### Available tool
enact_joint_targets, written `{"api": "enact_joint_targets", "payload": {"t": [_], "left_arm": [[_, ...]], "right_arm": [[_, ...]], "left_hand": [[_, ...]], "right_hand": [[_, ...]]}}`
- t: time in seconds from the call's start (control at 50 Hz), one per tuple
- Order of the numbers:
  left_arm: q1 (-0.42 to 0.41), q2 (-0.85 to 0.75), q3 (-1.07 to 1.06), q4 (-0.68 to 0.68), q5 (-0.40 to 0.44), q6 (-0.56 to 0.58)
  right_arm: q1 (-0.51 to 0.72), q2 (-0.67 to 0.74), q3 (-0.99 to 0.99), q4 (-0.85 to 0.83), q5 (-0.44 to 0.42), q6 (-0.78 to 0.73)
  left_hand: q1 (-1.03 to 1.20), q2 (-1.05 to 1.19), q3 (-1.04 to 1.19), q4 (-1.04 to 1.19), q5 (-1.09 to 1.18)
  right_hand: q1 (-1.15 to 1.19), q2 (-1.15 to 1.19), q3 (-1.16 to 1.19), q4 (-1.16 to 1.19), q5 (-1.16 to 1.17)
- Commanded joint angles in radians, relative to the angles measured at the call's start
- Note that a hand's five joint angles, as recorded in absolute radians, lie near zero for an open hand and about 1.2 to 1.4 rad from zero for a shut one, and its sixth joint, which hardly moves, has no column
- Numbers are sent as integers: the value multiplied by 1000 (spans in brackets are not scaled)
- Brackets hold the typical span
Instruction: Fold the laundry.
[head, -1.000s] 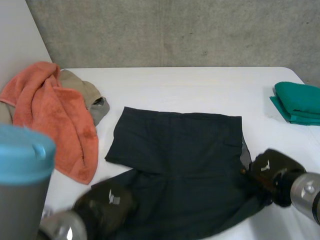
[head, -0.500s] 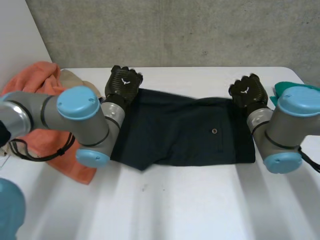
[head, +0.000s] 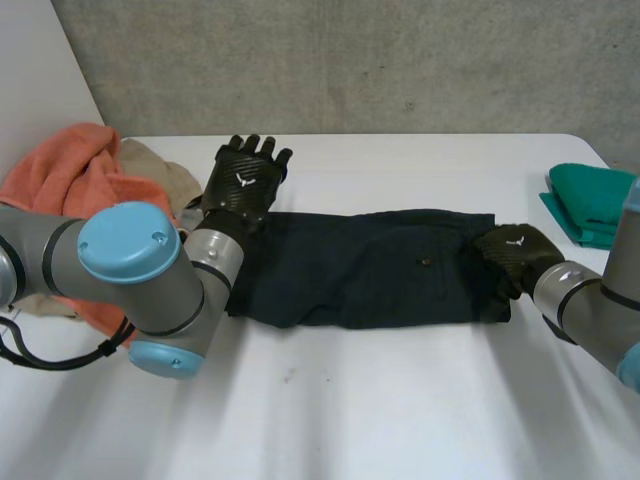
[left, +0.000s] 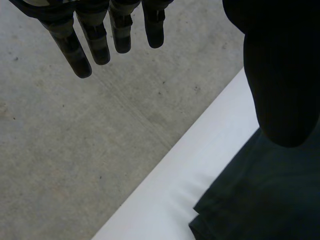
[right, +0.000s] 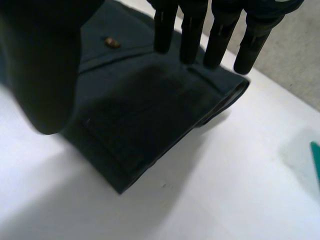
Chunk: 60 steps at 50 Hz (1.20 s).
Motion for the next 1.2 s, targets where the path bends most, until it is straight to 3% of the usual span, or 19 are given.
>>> {"api": "enact_joint_targets", "payload": {"t": [0.02,0.12,0.22,0.28,0.38,0.5,0.6,0.72,0.82,0.88,0.96,0.98,1.06,1.12,1.2], "left_arm": [[-6,-2,-14,-4,-2,-5],[-6,15,-20,-7,-4,-5],[-5,63,-40,-7,-4,-10],[-3,83,-54,-7,-4,-17],[-2,120,-91,-7,-4,-43],[-2,147,-112,-7,-5,-62],[-2,178,-141,-7,-5,-65],[-2,189,-154,-5,-7,-65],[0,187,-149,-4,-7,-65],[0,187,-135,-5,-10,-66],[-8,189,-112,-10,-8,-92],[-12,189,-106,-13,-8,-100],[-32,187,-88,-45,-8,-137],[-43,190,-85,-70,-8,-165],[-63,187,-91,-76,-7,-180]], "right_arm": [[-8,92,-8,-82,46,-45],[-46,6,47,-158,127,-97],[-119,-143,127,-206,136,-286],[-147,-151,142,-208,146,-424],[-112,-152,135,-240,117,-515],[142,-149,121,-401,-15,-512],[320,-79,188,-536,-219,-533],[454,47,185,-554,-304,-614],[462,33,191,-566,-305,-610],[436,-29,207,-562,-304,-523],[362,-175,234,-567,-269,-193],[326,-212,233,-557,-220,-50],[169,-278,224,-486,-56,201],[60,-304,211,-378,-9,189],[-116,-275,208,-223,-17,39]], "left_hand": [[-22,-32,-38,-30,-49],[-22,-32,-38,-30,-49],[-22,-32,-38,-30,-49],[-22,-32,-38,-30,-49],[-22,-32,-38,-30,-49],[-22,-32,-38,-30,-49],[-22,-32,-38,-30,-49],[-22,-32,-38,-30,-49],[-22,-32,-38,-30,-49],[-22,-32,-38,-30,-49],[-22,-32,-38,-30,-49],[-22,-32,-38,-30,-49],[-22,-32,-38,-30,-49],[-22,-32,-38,-30,-49],[-22,-32,-38,-30,-49]], "right_hand": [[961,966,959,959,951],[964,969,962,963,954],[964,969,962,963,954],[964,969,962,963,954],[964,969,962,963,954],[964,969,962,963,954],[964,969,962,963,954],[964,969,962,963,954],[86,91,84,85,77],[-83,-78,-85,-84,-92],[-109,-105,-112,-111,-119],[-109,-105,-112,-111,-119],[-98,-93,-100,-99,-107],[-80,-75,-82,-82,-90],[-71,-67,-74,-73,-81]]}}
